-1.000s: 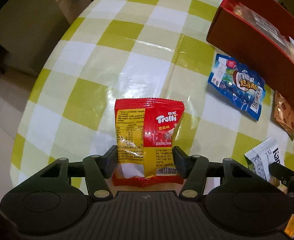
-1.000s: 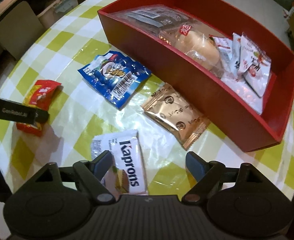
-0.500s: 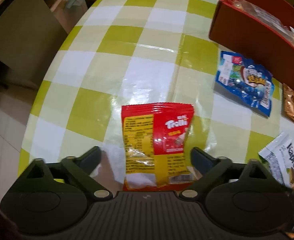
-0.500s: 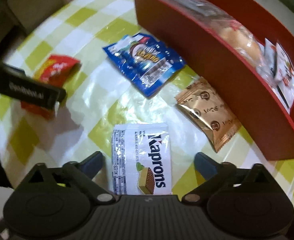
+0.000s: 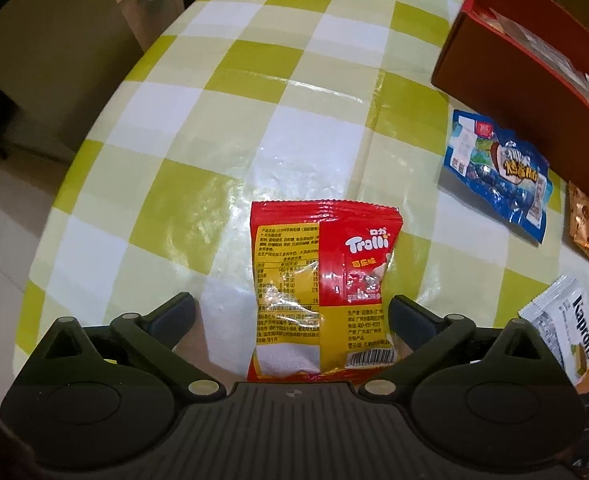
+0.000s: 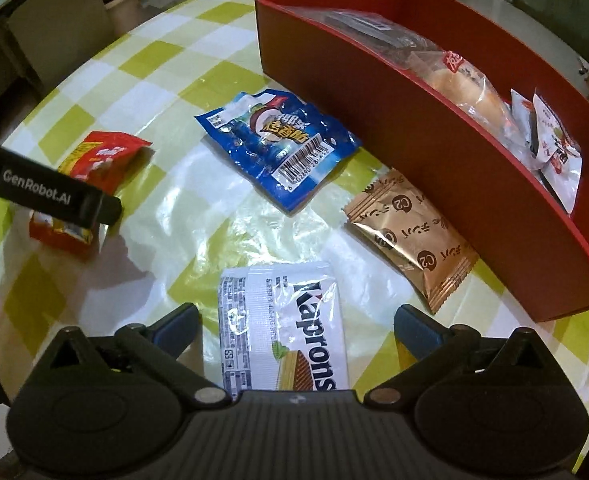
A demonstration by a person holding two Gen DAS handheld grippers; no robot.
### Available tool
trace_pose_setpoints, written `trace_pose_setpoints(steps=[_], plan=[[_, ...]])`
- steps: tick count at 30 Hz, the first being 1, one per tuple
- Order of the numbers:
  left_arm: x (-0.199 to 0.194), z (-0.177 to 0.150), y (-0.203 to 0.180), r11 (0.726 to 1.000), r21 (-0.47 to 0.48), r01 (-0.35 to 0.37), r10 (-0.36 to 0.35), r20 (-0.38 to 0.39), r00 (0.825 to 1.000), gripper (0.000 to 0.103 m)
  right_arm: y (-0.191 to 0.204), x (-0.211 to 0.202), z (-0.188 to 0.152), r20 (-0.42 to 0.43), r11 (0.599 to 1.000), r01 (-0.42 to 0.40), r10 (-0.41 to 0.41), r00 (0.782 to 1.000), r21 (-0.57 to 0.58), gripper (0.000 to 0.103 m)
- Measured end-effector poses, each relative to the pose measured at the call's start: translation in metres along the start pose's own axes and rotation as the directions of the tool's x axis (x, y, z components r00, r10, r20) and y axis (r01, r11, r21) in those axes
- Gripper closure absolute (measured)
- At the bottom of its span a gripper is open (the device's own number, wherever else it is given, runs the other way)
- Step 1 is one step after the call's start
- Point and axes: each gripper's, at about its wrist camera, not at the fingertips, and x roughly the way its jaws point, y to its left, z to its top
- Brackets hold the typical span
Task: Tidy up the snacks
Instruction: 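Close left gripper on Trolli packet while right gripper closes on Kaprons packet, then lift and carry both held packets over the red box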
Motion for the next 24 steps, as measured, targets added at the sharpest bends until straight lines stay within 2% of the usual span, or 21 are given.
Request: trace_pose_setpoints(steps=[3, 5, 7, 8, 11, 13, 14, 18, 24], plan=[[0.0, -0.007, 0.0, 1.0, 0.002, 0.001, -0.001, 0.038, 0.999, 0.0, 0.001, -0.003, 0.005, -0.029, 1.0, -0.002, 0.002, 1.0, 0.0, 0.0], [0.0, -0.008, 0.001, 1.0, -0.008, 0.003, -0.002, 0.038, 0.999, 0.0, 0.007, -0.008, 0.006, -0.032, 1.0, 0.001, -0.001, 0.999, -0.012, 0.01], [0.0, -0.007, 0.001, 1.0, -0.005, 0.009, -0.008, 0.02, 1.0, 0.0, 0.012, -0.013, 0.007, -0.026, 1.0, -0.001, 0.001, 1.0, -0.008, 0.033], [-0.001, -0.006, 0.001, 1.0, -0.003, 0.011, -0.011, 0.014, 1.0, 0.001, 0.014, -0.014, 0.006, -0.024, 1.0, 0.004, -0.004, 1.0, -0.007, 0.035], [-0.008, -0.012, -0.002, 0.999, 0.024, 0.022, -0.022, 0.009, 1.0, 0.011, 0.018, -0.018, 0.0, -0.03, 1.0, 0.024, -0.024, 0.999, -0.008, 0.036], [-0.014, -0.016, -0.007, 0.998, 0.058, 0.03, -0.031, 0.023, 0.999, 0.026, 0.018, -0.021, -0.004, -0.037, 1.0, 0.024, -0.023, 0.999, 0.009, 0.036], [-0.018, -0.018, -0.011, 0.997, 0.072, 0.039, -0.041, 0.026, 0.999, 0.029, 0.017, -0.024, -0.007, -0.033, 1.0, 0.025, -0.024, 0.999, 0.016, 0.036], [-0.023, -0.022, -0.017, 0.995, 0.09, 0.034, -0.036, 0.019, 0.999, 0.033, 0.013, -0.041, -0.013, 0.004, 0.998, 0.029, -0.029, 1.0, 0.054, 0.036], [-0.029, -0.027, -0.021, 0.993, 0.097, 0.068, -0.069, 0.009, 0.998, 0.036, 0.006, -0.059, -0.015, 0.049, 0.994, 0.037, -0.042, 0.998, 0.105, 0.036]])
